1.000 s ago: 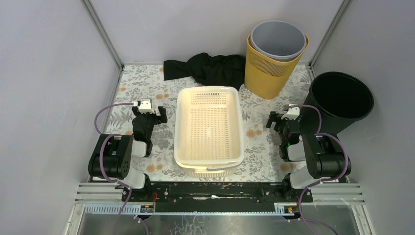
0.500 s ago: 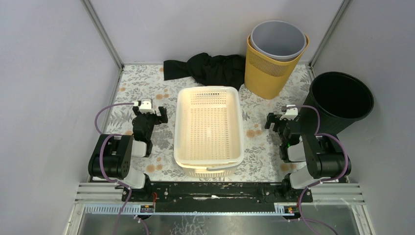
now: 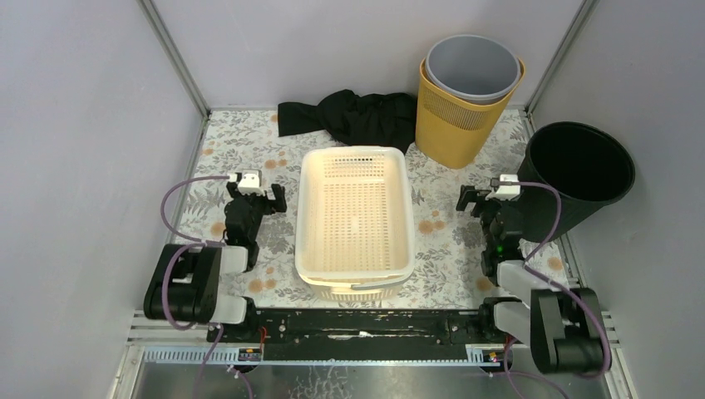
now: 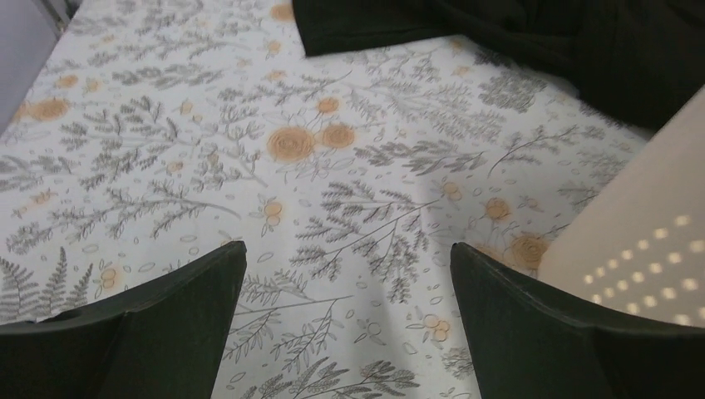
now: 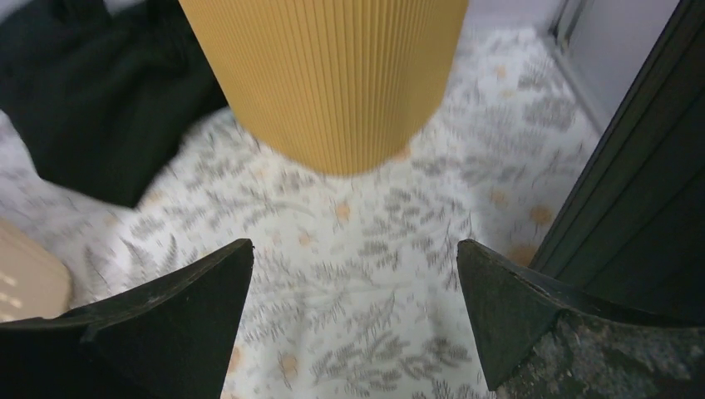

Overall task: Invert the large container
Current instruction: Move the container to the center of the board.

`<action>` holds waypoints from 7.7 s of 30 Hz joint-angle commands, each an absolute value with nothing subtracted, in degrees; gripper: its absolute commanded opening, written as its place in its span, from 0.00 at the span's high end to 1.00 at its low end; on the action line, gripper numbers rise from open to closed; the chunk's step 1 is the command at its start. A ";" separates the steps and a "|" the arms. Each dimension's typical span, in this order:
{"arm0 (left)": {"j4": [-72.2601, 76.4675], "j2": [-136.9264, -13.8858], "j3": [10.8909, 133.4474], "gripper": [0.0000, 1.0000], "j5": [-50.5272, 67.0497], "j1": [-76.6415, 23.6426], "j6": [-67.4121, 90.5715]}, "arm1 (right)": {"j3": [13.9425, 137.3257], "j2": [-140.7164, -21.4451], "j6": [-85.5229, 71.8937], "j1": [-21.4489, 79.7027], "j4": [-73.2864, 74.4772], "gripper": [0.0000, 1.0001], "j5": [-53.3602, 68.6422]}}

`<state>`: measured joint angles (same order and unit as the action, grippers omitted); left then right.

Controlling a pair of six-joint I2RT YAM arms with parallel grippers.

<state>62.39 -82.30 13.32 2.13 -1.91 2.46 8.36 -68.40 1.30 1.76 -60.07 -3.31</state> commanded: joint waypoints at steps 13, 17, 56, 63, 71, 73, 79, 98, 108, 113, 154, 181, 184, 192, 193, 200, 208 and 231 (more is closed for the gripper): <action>34.97 -60.29 21.16 0.00 -7.59 -18.94 1.25 | 28.48 -46.53 -23.43 1.70 -16.73 0.01 16.46; 26.65 -56.53 27.54 0.00 -6.51 -20.83 4.49 | 37.94 -44.14 -26.75 1.76 -3.55 0.01 16.74; -11.53 -47.61 54.90 0.00 9.19 -20.40 37.41 | 43.45 -52.35 -39.05 1.75 8.87 0.01 35.56; -11.61 -44.83 51.24 0.00 11.19 -20.39 40.30 | 41.88 -53.10 -39.15 1.75 8.50 0.01 37.84; -19.40 -43.15 50.70 0.00 7.74 -20.39 39.39 | 45.95 -53.61 -37.80 1.76 12.19 0.01 34.66; -19.01 -41.20 49.03 0.00 7.38 -20.30 40.09 | 48.38 -53.49 -36.65 1.76 15.13 0.01 32.93; -18.82 -36.68 46.23 0.00 8.00 -20.34 43.24 | 53.87 -51.54 -35.60 1.76 22.01 0.01 31.19; -24.00 -44.31 54.66 0.00 10.71 -20.39 40.61 | 61.94 -52.11 -35.31 1.76 26.78 0.01 33.86; -23.73 -49.57 57.50 0.00 10.88 -20.37 38.53 | 59.07 -51.72 -31.69 1.76 26.82 0.12 31.28; -24.50 -51.39 57.76 0.00 12.19 -20.37 37.96 | 55.90 -49.75 -29.10 1.71 29.12 0.17 30.48; -35.78 -53.68 63.64 0.00 -3.50 -20.36 29.99 | 58.66 -58.47 -29.71 1.71 24.47 0.30 32.62; -43.38 -61.50 68.38 0.00 -16.15 -30.11 26.53 | 75.67 -67.53 -20.03 21.30 44.44 0.52 5.69; -44.97 -63.49 69.54 0.00 -21.13 -33.86 26.84 | 76.81 -68.70 -19.56 23.53 45.61 0.53 1.91; -46.50 -65.65 70.01 0.00 -23.96 -36.58 26.90 | 76.80 -70.30 -19.72 26.58 46.05 0.52 1.18; -46.68 -65.55 69.94 0.00 -23.99 -36.61 27.02 | 76.55 -70.31 -19.79 26.93 45.96 0.51 1.37; -46.98 -62.74 66.82 0.00 -19.91 -37.51 29.34 | 73.85 -69.33 -20.55 30.01 45.31 0.44 2.72; -45.40 -60.85 61.88 0.00 -15.09 -40.42 33.13 | 68.83 -66.76 -21.45 31.57 44.20 0.35 3.90; -38.77 -64.09 56.13 0.09 -15.21 -42.47 35.15 | 65.24 -71.06 -22.93 37.44 41.48 0.63 -4.24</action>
